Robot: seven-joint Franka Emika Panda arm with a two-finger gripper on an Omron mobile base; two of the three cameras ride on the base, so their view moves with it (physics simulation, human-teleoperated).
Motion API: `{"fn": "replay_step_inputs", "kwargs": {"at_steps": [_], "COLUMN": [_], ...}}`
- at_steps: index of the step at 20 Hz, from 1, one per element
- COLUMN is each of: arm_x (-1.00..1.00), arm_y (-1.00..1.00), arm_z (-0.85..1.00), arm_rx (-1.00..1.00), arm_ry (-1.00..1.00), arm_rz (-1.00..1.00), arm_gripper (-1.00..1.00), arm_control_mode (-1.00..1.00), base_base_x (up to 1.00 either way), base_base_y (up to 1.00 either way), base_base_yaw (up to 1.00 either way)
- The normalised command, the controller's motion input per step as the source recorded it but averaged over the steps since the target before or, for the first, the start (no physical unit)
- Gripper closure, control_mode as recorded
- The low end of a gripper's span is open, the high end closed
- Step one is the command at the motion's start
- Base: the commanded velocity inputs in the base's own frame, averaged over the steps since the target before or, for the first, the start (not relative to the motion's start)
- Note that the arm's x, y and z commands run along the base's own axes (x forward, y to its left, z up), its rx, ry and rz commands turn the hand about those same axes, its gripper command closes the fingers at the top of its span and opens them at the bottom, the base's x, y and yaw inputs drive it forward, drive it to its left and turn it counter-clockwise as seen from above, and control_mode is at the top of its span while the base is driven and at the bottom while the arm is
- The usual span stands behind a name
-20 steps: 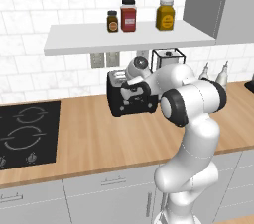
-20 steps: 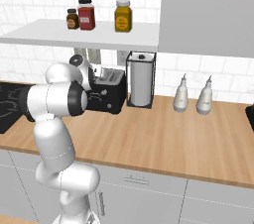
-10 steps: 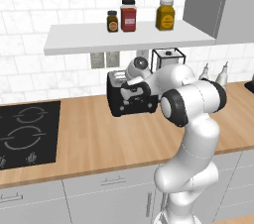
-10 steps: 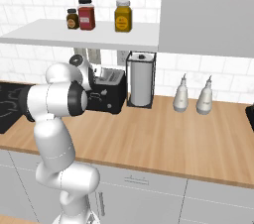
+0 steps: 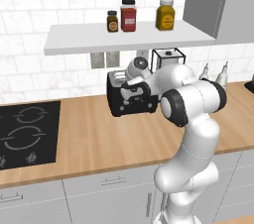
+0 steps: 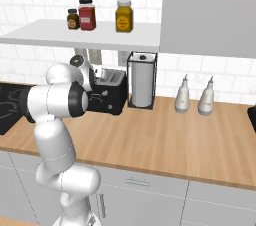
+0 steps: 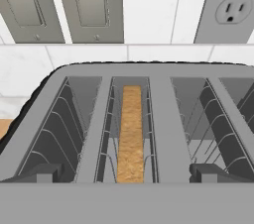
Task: Start the toaster. Once the lever pops up, take the bread to the plate on the dining counter.
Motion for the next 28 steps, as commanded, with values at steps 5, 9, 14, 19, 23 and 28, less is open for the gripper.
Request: {"fn": "replay_step_inputs", "kwargs": {"at_steps": [5, 9, 14, 19, 23, 28], "arm_x": [0.0, 0.0, 0.0, 0.0, 0.0, 0.0], "arm_y": [0.0, 0.0, 0.0, 0.0, 0.0, 0.0], "arm_z": [0.0, 0.0, 0.0, 0.0, 0.0, 0.0], "arm_rx": [0.0, 0.0, 0.0, 0.0, 0.0, 0.0], "arm_ry": [0.0, 0.0, 0.0, 0.0, 0.0, 0.0], "arm_rz": [0.0, 0.0, 0.0, 0.0, 0.0, 0.0], "arm_gripper": [-1.0, -1.0, -1.0, -1.0, -1.0, -1.0], "arm_control_mode": [-1.0, -1.0, -1.0, -1.0, -1.0, -1.0], "base_base_x": [0.0, 0.0, 0.0, 0.0, 0.0, 0.0], "base_base_y": [0.0, 0.0, 0.0, 0.0, 0.0, 0.0], "base_base_yaw": [0.0, 0.0, 0.0, 0.0, 0.0, 0.0]}}
